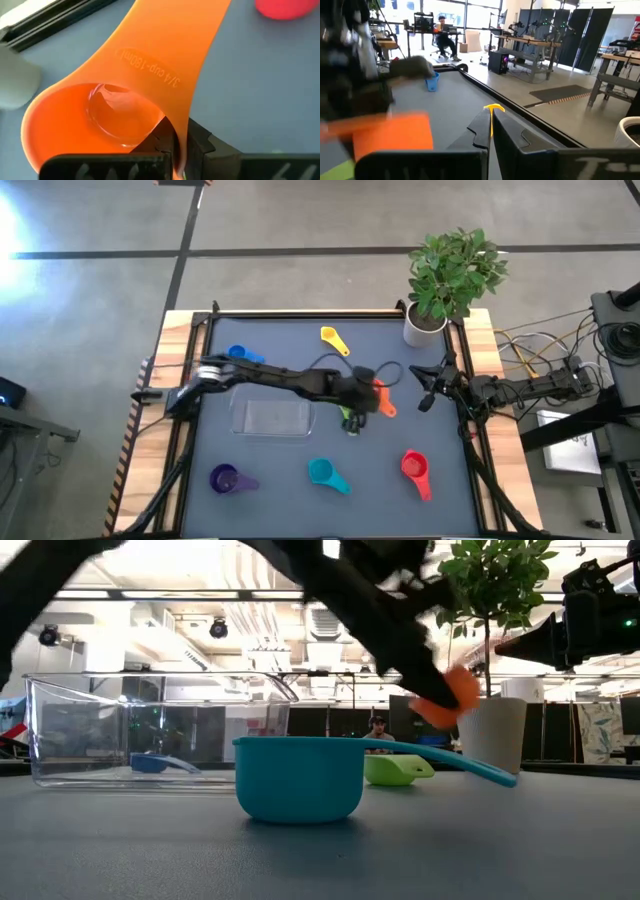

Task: Nest measuring cups in basket
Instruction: Stack the orange measuring cup on the top of the purple measuring cup

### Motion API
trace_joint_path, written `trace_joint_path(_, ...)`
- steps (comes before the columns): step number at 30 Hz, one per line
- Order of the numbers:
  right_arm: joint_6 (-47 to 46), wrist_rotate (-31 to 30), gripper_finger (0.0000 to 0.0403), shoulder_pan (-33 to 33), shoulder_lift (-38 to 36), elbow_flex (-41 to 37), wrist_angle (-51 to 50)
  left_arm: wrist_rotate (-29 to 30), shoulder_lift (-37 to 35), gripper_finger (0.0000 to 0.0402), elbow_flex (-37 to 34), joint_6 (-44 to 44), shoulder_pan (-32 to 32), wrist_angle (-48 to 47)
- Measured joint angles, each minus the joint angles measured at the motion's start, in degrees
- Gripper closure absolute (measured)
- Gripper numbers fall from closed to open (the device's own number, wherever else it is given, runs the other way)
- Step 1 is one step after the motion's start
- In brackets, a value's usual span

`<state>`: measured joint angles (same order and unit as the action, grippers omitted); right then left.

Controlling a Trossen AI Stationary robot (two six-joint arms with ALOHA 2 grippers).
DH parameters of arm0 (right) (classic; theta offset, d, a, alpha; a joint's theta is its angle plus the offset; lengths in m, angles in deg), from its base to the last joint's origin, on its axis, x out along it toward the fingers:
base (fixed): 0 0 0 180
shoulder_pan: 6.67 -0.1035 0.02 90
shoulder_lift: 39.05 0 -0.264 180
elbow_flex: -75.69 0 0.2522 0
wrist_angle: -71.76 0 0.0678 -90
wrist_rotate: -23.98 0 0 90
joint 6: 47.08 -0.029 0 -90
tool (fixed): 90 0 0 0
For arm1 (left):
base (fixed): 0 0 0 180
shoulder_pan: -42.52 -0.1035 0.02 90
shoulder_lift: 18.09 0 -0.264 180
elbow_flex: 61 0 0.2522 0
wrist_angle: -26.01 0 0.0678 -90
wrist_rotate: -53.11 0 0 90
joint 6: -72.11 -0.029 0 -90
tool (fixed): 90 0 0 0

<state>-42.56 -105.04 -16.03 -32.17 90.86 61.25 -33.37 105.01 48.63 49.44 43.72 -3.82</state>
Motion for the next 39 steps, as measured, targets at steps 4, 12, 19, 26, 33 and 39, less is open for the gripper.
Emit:
trace_joint_path(4,0.0,-0.01,0.0394,0.0,0.0,0.0,0.0,1.97,-11.01,0.0401,-11.77,2.21,1.34,2.58)
trace_joint_path(12,0.18,-0.01,0.0394,0.0,0.0,0.0,0.0,6.07,-29.27,0.0401,-26.98,8.26,5.0,3.0)
trace_joint_path(19,7.14,0.02,0.0394,0.02,0.04,0.0,-0.02,13.46,-37.94,0.0401,-32.14,15.67,10.18,-4.38)
trace_joint_path(26,6.97,-0.02,0.0394,0.02,0.02,0.0,0.02,15.73,-40.32,0.0401,-30.09,28.84,15.44,-20.93)
trace_joint_path(33,6.26,-0.01,0.0394,0.02,0.04,0.0,0.0,16.94,-39.77,0.0401,-24.8,40.1,21.42,-34.42)
trace_joint_path(39,-0.04,0.04,0.0394,0.02,0.04,0.0,-0.01,18.03,-39.75,0.0401,-23.14,45.5,25.5,-36.25)
